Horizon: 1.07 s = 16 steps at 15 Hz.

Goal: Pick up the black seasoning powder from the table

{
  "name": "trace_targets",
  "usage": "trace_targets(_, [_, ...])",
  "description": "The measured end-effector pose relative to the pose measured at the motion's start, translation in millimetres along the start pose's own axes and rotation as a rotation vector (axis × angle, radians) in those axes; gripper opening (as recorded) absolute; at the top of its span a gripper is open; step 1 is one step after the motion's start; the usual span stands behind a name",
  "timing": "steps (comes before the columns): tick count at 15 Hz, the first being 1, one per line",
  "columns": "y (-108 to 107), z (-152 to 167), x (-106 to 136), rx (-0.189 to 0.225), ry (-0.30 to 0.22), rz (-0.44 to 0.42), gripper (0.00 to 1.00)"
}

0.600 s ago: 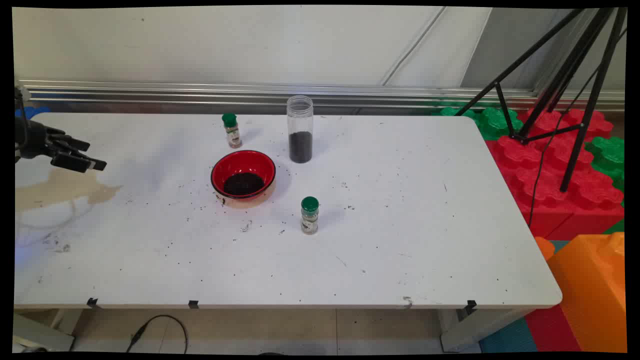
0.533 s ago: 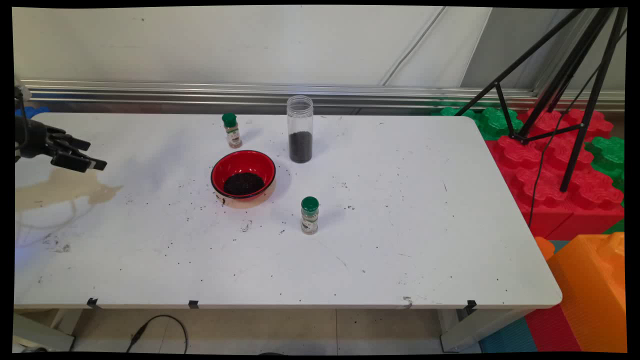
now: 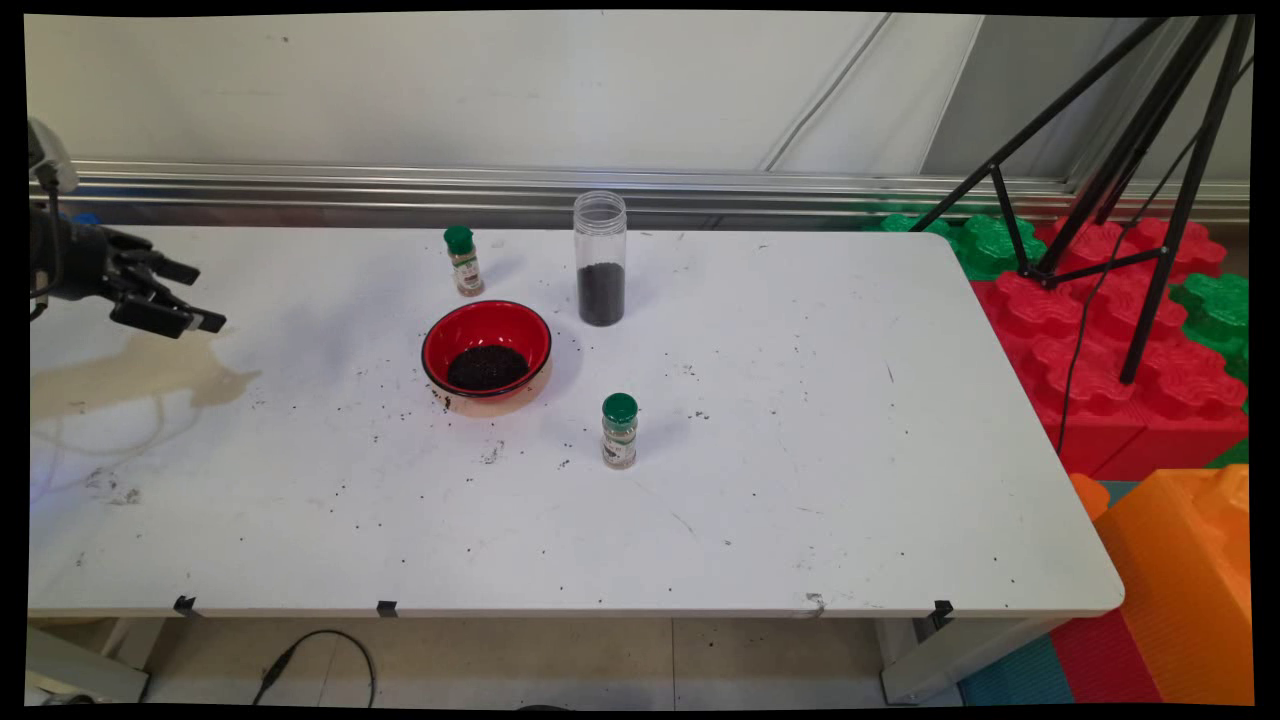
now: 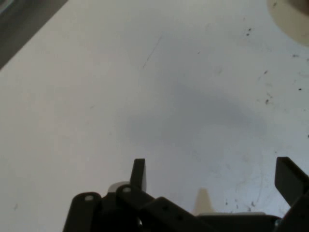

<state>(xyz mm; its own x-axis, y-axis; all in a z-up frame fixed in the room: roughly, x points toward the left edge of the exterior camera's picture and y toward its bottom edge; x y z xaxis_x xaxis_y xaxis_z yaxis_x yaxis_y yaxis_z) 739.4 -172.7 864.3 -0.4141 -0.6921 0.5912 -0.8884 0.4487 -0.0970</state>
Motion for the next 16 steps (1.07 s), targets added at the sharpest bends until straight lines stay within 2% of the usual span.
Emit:
trace_targets(9, [14.5,4.5,52.5,-0.051,0.041,0.286,1.0])
trace_targets(16, [30.1,19.5,96.8,-0.11,0.073,0.387,1.0])
